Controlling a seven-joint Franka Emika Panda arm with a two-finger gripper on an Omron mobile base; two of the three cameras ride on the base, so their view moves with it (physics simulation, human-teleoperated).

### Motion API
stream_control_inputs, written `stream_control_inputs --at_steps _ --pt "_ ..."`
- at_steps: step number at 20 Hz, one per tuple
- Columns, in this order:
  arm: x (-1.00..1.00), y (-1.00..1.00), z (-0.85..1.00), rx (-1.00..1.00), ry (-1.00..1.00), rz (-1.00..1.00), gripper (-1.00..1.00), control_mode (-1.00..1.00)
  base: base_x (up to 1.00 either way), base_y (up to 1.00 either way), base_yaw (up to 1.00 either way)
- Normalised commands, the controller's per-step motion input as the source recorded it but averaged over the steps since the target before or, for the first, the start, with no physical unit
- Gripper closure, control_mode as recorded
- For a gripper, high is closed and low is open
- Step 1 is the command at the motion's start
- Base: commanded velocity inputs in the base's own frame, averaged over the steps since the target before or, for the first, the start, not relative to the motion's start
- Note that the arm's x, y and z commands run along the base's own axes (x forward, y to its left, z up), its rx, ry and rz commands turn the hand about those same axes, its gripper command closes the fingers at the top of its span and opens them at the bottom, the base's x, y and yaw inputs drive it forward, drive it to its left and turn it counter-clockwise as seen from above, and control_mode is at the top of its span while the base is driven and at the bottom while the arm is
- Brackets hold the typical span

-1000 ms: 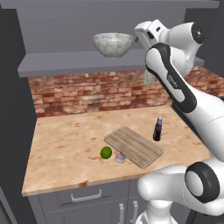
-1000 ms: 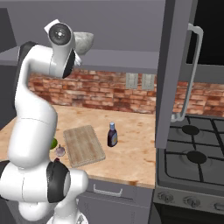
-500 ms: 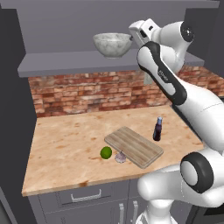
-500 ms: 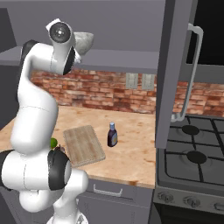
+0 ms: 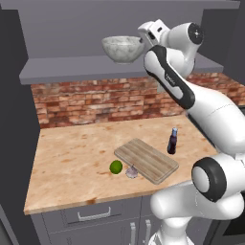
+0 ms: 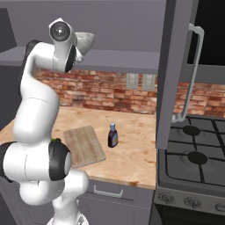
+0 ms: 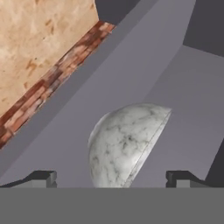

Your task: Open the cabinet. Place the bowl and condiment on the counter. Then place the lime and garlic on the cutting board.

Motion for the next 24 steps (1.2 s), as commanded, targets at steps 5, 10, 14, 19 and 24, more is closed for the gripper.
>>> stream_control_inputs --at_steps 5,10,14,19,24 --pt "0.24 0.02 0.00 0.00 0.01 -0.05 -1.00 -1.00 0.00 0.00 0.00" --pt "0.26 0.03 0.00 0.00 0.07 -0.03 -1.00 -1.00 0.00 0.00 0.00" --pt "0.22 0.00 -0.01 0.00 0.11 0.00 -1.00 -1.00 0.00 0.00 0.00" --pt "0.26 0.00 -0.03 0.00 0.12 0.01 -1.00 -1.00 0.00 0.00 0.00" --pt "0.27 0.00 -0.02 0.00 0.06 0.01 -1.00 -1.00 0.00 0.00 0.00"
